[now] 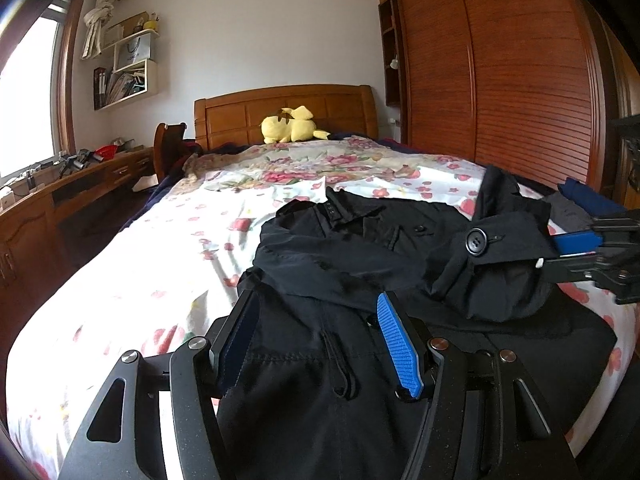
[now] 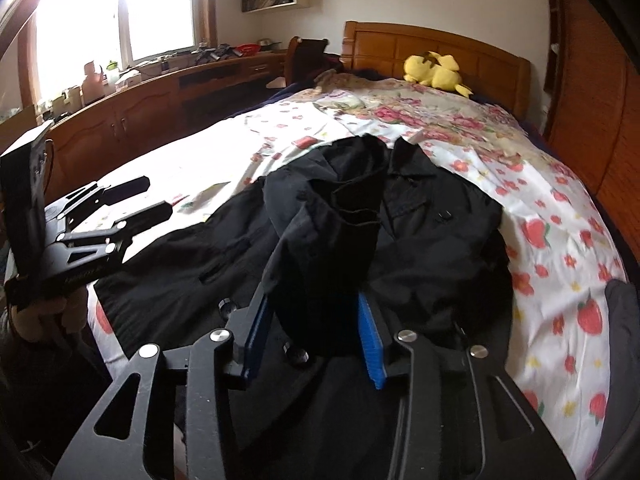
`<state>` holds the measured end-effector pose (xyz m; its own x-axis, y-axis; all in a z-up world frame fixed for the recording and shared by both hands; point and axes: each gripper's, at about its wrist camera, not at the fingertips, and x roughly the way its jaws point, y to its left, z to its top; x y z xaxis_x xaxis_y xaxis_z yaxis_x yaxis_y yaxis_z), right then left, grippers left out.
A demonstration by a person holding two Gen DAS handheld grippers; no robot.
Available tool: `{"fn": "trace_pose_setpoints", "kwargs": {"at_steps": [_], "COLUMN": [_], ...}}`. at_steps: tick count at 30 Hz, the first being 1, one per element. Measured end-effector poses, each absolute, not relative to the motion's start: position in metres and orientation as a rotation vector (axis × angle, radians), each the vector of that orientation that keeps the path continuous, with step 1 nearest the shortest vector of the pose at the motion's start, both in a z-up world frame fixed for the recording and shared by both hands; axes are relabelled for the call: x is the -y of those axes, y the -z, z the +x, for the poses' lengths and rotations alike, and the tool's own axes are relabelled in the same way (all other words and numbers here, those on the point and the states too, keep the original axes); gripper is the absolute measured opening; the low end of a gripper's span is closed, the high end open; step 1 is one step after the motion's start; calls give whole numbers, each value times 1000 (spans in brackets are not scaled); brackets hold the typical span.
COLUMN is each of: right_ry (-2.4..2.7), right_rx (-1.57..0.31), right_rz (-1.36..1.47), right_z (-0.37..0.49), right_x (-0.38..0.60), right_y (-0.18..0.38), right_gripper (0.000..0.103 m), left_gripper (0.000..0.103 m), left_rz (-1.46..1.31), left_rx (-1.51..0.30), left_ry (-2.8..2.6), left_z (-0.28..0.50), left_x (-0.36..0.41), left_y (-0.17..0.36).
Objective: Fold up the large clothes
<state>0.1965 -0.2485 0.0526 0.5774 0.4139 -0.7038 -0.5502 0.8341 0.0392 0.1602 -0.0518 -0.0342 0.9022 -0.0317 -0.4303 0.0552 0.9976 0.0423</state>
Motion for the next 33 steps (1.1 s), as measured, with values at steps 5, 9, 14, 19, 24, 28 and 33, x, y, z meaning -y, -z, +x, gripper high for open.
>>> {"fn": "trace_pose_setpoints", "kwargs": {"at_steps": [5, 9, 14, 19, 24, 28, 33], "right_ry": [-561, -537, -464, -437, -407, -397, -415], "right_rx": [-776, -777, -774, -780, -783, -792, -819], "right_rz": [-134, -123, -145, -93, -73, -67, -69], "right_z": [177, 168, 159, 151, 147, 153, 169], "right_x": [272, 287, 306, 339, 365, 374, 370], "right_y": [-51, -53, -47, -37, -32, -21, 4], "right_gripper": [73, 73, 73, 73, 73, 73, 73], "left_gripper": [63, 63, 63, 63, 63, 63, 63], "left_rz": [70, 70, 68, 57, 53, 42, 73], "left_rx": [-455, -456, -481, -512, -503, -505, -523], "left_ry": [46, 53, 70, 110, 130, 133, 98], "left_z": [162, 156, 145, 130, 114, 106, 110], "left_x": [56, 59, 66, 78, 87, 87, 85], "left_y": [37, 37, 44, 41, 24, 16, 14]}}
